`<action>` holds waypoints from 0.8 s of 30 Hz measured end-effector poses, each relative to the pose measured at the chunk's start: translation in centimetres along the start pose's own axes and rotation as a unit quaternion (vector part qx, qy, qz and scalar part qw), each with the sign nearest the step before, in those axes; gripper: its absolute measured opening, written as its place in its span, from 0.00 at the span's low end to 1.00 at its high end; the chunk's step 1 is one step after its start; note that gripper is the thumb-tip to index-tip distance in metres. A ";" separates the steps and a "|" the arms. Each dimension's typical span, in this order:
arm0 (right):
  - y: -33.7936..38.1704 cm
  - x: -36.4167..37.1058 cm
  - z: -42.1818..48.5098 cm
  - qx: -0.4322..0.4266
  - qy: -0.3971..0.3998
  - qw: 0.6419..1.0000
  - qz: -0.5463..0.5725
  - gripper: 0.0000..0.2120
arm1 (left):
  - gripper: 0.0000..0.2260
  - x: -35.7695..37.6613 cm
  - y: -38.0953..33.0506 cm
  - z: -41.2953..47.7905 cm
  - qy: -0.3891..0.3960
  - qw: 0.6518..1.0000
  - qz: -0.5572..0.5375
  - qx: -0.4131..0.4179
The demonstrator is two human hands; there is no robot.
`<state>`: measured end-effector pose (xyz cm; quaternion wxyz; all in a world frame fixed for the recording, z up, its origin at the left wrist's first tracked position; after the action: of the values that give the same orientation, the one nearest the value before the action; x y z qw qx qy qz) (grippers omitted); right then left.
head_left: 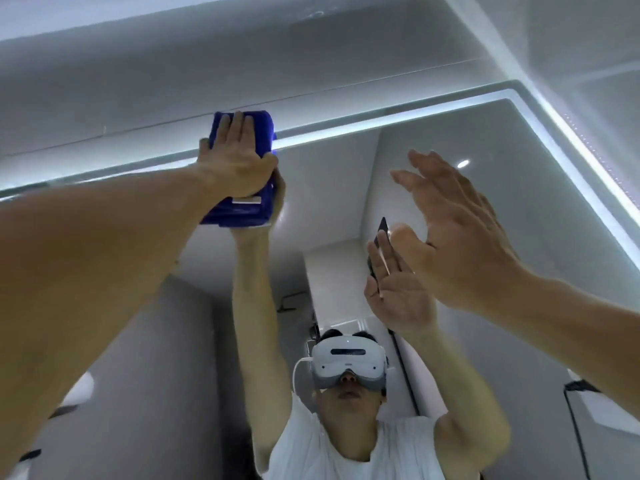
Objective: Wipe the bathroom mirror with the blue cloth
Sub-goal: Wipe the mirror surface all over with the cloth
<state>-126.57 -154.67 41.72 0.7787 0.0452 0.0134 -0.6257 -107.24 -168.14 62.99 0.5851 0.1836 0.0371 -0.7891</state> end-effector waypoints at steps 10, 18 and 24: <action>0.7 1.3 -3.2 0.026 0.028 0.999 0.036 0.31 | 0.34 4.6 -4.0 -13.1 -0.040 0.981 0.026 0.189; 4.7 3.4 -7.7 0.006 0.046 0.998 0.041 0.28 | 0.33 11.9 -4.7 -32.8 0.024 0.914 0.086 0.397; 4.2 4.1 -10.6 0.029 0.091 0.995 0.024 0.30 | 0.35 12.8 -2.0 -38.0 0.061 0.819 0.123 0.557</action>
<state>-121.23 -156.89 31.10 0.7873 0.1253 0.0650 -0.6002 -102.95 -168.73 23.12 0.4716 0.5289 -0.3962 -0.5838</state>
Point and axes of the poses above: each hand's wrist, its own z-axis towards the middle knuckle, its own x-axis out of the palm, y = z × x, the point moved 5 cm from there along z, towards the middle knuckle, and after that the axes turned 6 degrees about y, right-handed, at the moved point
